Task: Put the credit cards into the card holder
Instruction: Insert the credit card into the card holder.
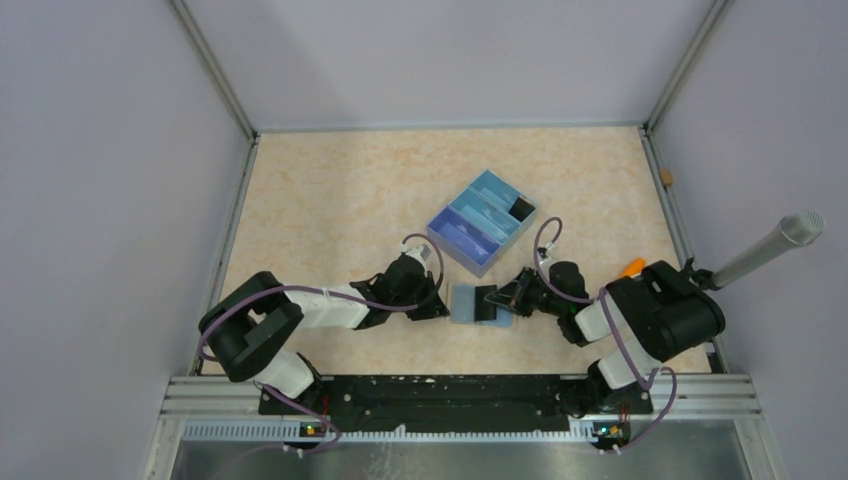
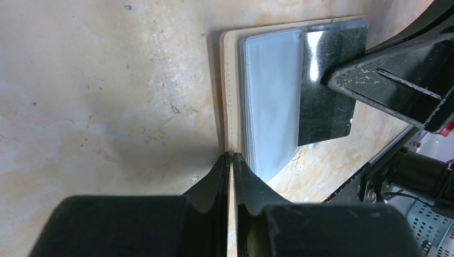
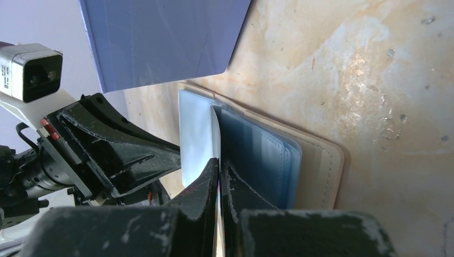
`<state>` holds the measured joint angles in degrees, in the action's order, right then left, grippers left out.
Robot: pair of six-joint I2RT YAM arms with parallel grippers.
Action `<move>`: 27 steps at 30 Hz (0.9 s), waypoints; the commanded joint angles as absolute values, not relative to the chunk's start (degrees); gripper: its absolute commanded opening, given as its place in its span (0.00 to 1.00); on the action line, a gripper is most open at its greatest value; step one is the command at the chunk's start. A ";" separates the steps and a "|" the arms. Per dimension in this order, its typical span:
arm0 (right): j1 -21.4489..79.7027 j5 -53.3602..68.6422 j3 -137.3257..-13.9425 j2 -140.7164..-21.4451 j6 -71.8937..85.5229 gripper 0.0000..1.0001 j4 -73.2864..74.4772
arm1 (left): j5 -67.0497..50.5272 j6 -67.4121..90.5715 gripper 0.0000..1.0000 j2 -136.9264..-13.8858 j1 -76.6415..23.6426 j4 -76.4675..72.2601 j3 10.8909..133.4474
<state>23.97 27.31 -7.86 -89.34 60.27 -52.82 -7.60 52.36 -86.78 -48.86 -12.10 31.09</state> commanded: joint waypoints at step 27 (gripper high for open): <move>33.31 17.39 -10.64 -89.92 60.63 0.10 -42.06 | -4.10 50.84 0.06 -87.09 -49.02 -7.77 30.89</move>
